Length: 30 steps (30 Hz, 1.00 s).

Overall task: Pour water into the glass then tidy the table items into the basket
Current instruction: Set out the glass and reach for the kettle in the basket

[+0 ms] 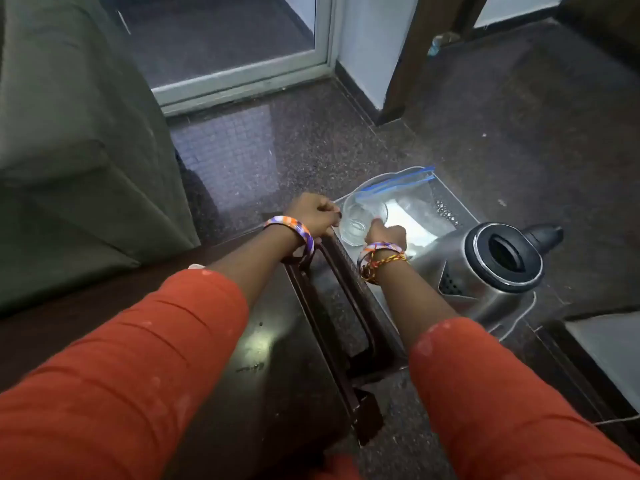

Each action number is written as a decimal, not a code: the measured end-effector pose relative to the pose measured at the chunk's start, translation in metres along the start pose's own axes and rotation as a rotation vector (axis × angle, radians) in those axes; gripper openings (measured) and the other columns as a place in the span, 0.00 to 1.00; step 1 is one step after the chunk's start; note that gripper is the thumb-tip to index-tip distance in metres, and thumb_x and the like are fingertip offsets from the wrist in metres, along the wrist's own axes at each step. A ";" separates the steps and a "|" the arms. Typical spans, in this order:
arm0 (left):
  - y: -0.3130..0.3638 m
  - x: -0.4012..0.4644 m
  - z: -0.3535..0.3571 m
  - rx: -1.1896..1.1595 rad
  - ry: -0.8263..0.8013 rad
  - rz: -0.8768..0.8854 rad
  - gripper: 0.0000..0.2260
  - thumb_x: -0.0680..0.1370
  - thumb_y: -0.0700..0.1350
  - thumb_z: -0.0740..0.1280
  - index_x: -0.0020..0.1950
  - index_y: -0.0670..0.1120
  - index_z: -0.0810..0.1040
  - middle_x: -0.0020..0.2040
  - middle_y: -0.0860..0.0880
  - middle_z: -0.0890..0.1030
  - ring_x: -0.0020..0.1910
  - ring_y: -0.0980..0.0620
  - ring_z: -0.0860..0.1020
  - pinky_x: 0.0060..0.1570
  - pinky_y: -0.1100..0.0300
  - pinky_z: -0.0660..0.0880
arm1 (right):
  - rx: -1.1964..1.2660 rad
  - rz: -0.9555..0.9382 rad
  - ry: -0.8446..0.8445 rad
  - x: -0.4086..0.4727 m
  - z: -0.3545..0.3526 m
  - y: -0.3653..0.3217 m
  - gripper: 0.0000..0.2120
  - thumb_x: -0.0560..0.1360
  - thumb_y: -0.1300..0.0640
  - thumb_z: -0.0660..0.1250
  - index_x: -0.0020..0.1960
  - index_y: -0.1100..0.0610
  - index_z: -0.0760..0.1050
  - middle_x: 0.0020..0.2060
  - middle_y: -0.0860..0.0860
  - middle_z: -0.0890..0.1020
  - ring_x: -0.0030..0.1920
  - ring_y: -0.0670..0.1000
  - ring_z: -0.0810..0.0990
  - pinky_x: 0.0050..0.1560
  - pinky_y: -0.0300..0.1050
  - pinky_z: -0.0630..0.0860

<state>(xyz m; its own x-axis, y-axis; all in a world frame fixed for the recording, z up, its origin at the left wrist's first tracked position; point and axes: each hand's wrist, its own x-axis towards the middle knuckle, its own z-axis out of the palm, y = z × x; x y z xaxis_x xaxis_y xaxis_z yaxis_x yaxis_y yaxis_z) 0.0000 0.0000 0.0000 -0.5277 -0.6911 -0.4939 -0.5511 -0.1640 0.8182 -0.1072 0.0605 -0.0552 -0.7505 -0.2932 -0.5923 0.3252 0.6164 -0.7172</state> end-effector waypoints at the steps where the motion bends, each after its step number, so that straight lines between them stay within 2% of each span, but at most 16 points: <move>1: 0.000 0.007 0.002 -0.033 0.017 -0.006 0.10 0.75 0.37 0.62 0.35 0.48 0.73 0.36 0.46 0.76 0.32 0.54 0.74 0.32 0.62 0.68 | -0.052 0.012 -0.012 0.003 0.001 -0.006 0.25 0.76 0.50 0.59 0.64 0.68 0.69 0.60 0.62 0.78 0.58 0.61 0.77 0.57 0.49 0.72; 3: -0.002 0.016 0.001 -0.054 0.046 -0.058 0.10 0.76 0.37 0.61 0.36 0.48 0.72 0.35 0.48 0.76 0.32 0.55 0.73 0.31 0.62 0.67 | -0.105 0.030 0.001 0.011 0.007 -0.009 0.24 0.78 0.51 0.56 0.64 0.68 0.69 0.61 0.63 0.78 0.61 0.62 0.77 0.58 0.49 0.72; 7: -0.011 0.021 -0.005 -0.023 0.055 -0.107 0.10 0.76 0.38 0.62 0.36 0.49 0.73 0.34 0.50 0.76 0.32 0.56 0.74 0.32 0.63 0.70 | -0.114 0.041 0.010 0.020 0.011 -0.006 0.18 0.76 0.59 0.56 0.61 0.66 0.72 0.57 0.63 0.81 0.57 0.61 0.80 0.54 0.48 0.75; 10: -0.013 0.016 -0.015 -0.042 0.085 -0.104 0.10 0.76 0.39 0.62 0.36 0.50 0.73 0.35 0.51 0.77 0.34 0.56 0.75 0.33 0.62 0.71 | -0.123 -0.018 0.079 0.017 0.003 -0.007 0.16 0.76 0.60 0.55 0.59 0.66 0.73 0.55 0.65 0.81 0.55 0.62 0.80 0.50 0.47 0.75; 15: -0.020 -0.015 -0.041 -0.083 0.117 -0.080 0.05 0.77 0.39 0.61 0.45 0.46 0.75 0.37 0.51 0.77 0.34 0.58 0.75 0.26 0.71 0.71 | -0.125 -0.314 0.162 -0.028 -0.009 -0.004 0.22 0.69 0.56 0.52 0.59 0.61 0.72 0.47 0.67 0.83 0.49 0.64 0.82 0.51 0.50 0.77; 17: -0.034 -0.031 -0.054 -0.108 0.142 -0.086 0.07 0.77 0.39 0.61 0.41 0.49 0.75 0.37 0.52 0.77 0.31 0.61 0.76 0.29 0.69 0.71 | -0.113 -0.444 0.143 -0.051 -0.013 -0.001 0.20 0.70 0.57 0.53 0.59 0.59 0.73 0.43 0.66 0.83 0.44 0.65 0.82 0.49 0.50 0.77; 19: -0.052 -0.052 -0.065 -0.149 0.167 -0.121 0.10 0.78 0.40 0.61 0.38 0.51 0.73 0.37 0.53 0.78 0.28 0.65 0.76 0.33 0.66 0.71 | -0.119 -0.540 0.060 -0.075 -0.014 0.005 0.16 0.72 0.60 0.56 0.57 0.59 0.74 0.36 0.62 0.83 0.36 0.61 0.81 0.43 0.46 0.78; 21: -0.078 -0.074 -0.073 -0.187 0.187 -0.173 0.11 0.78 0.39 0.60 0.38 0.51 0.73 0.37 0.53 0.77 0.29 0.63 0.76 0.34 0.65 0.70 | -0.177 -0.564 -0.062 -0.095 -0.007 0.022 0.11 0.74 0.63 0.57 0.52 0.57 0.75 0.27 0.55 0.77 0.28 0.53 0.77 0.37 0.43 0.73; 24: -0.124 -0.109 -0.081 -0.214 0.219 -0.270 0.12 0.77 0.37 0.60 0.37 0.49 0.73 0.36 0.51 0.77 0.22 0.66 0.75 0.31 0.65 0.69 | -0.297 -0.512 -0.242 -0.119 0.013 0.062 0.08 0.75 0.63 0.59 0.46 0.57 0.77 0.25 0.53 0.77 0.26 0.45 0.78 0.36 0.45 0.74; 25: -0.140 -0.120 -0.084 -0.217 0.226 -0.300 0.12 0.77 0.36 0.61 0.36 0.48 0.73 0.35 0.50 0.77 0.19 0.66 0.74 0.29 0.66 0.70 | -0.367 -0.484 -0.308 -0.126 0.021 0.077 0.09 0.76 0.63 0.58 0.47 0.61 0.77 0.27 0.55 0.79 0.28 0.46 0.80 0.37 0.47 0.76; 26: -0.156 -0.131 -0.087 -0.201 0.233 -0.331 0.12 0.77 0.36 0.61 0.36 0.48 0.73 0.35 0.49 0.77 0.18 0.66 0.73 0.25 0.69 0.69 | -0.454 -0.459 -0.368 -0.135 0.029 0.090 0.10 0.75 0.63 0.58 0.49 0.64 0.77 0.31 0.60 0.81 0.34 0.53 0.83 0.41 0.51 0.77; 28: -0.189 -0.151 -0.093 -0.111 0.240 -0.389 0.11 0.76 0.37 0.63 0.35 0.48 0.74 0.33 0.46 0.77 0.19 0.63 0.73 0.20 0.71 0.67 | -0.612 -0.420 -0.470 -0.150 0.044 0.117 0.13 0.75 0.64 0.57 0.54 0.65 0.77 0.42 0.67 0.83 0.45 0.64 0.82 0.48 0.54 0.78; 30: -0.218 -0.168 -0.097 -0.019 0.240 -0.448 0.11 0.75 0.38 0.63 0.33 0.49 0.74 0.36 0.43 0.78 0.29 0.54 0.75 0.26 0.67 0.68 | -0.698 -0.397 -0.554 -0.163 0.056 0.136 0.15 0.74 0.65 0.57 0.56 0.63 0.78 0.47 0.68 0.83 0.49 0.66 0.81 0.51 0.54 0.77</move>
<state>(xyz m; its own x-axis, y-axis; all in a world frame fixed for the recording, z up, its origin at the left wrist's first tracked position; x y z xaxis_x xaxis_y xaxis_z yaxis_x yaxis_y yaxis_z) 0.2715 0.0830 -0.0667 -0.0774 -0.6917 -0.7180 -0.6764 -0.4926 0.5476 0.0913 0.1514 -0.0767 -0.2972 -0.7651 -0.5712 -0.4411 0.6406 -0.6286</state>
